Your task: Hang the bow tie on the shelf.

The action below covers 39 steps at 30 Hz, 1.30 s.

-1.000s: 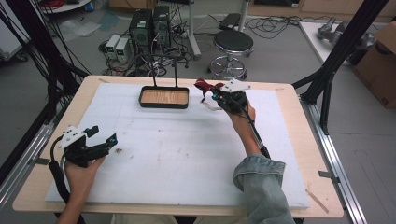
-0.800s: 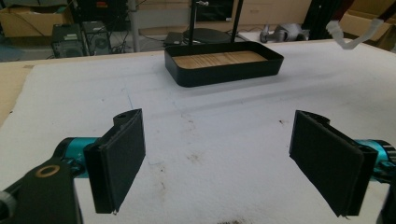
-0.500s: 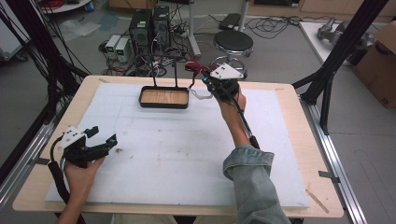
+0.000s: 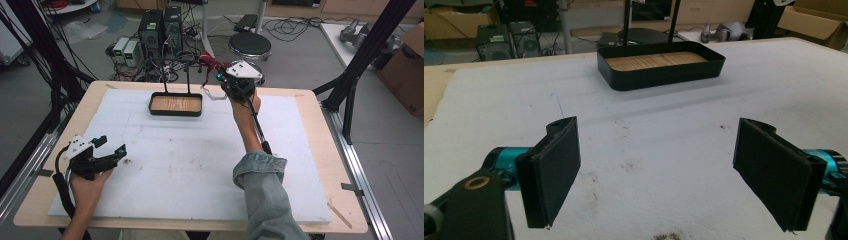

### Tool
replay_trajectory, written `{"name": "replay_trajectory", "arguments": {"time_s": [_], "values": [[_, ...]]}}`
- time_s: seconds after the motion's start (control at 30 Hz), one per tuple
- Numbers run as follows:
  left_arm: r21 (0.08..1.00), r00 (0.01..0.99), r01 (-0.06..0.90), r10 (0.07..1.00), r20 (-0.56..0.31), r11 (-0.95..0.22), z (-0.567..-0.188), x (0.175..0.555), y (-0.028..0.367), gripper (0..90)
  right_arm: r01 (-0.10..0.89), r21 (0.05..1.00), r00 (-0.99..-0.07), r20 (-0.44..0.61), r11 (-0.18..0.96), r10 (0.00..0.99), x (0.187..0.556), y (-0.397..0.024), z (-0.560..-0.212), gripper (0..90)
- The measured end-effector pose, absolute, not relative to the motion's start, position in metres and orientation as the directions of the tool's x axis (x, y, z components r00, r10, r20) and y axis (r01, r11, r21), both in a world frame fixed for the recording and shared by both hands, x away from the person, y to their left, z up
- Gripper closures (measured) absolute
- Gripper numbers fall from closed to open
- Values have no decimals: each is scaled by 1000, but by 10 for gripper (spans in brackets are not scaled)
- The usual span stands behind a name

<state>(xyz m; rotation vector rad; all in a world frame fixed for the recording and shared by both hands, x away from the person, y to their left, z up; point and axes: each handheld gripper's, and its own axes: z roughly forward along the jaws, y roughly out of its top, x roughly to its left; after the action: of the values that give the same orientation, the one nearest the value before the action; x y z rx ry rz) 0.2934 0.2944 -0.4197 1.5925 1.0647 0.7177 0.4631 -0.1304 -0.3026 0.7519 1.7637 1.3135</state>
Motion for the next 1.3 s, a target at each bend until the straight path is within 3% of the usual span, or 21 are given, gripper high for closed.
{"name": "replay_trajectory", "arguments": {"time_s": [0.83, 1.3], "values": [[957, 431, 284, 899, -79, -52, -421, 293, 295, 193, 32, 958, -478, -237, 287, 846, 504, -91, -321, 785], [957, 436, 286, 897, -78, -56, -421, 293, 295, 193, 142, 933, -472, -229, 330, 851, 520, -96, -341, 783]]}}
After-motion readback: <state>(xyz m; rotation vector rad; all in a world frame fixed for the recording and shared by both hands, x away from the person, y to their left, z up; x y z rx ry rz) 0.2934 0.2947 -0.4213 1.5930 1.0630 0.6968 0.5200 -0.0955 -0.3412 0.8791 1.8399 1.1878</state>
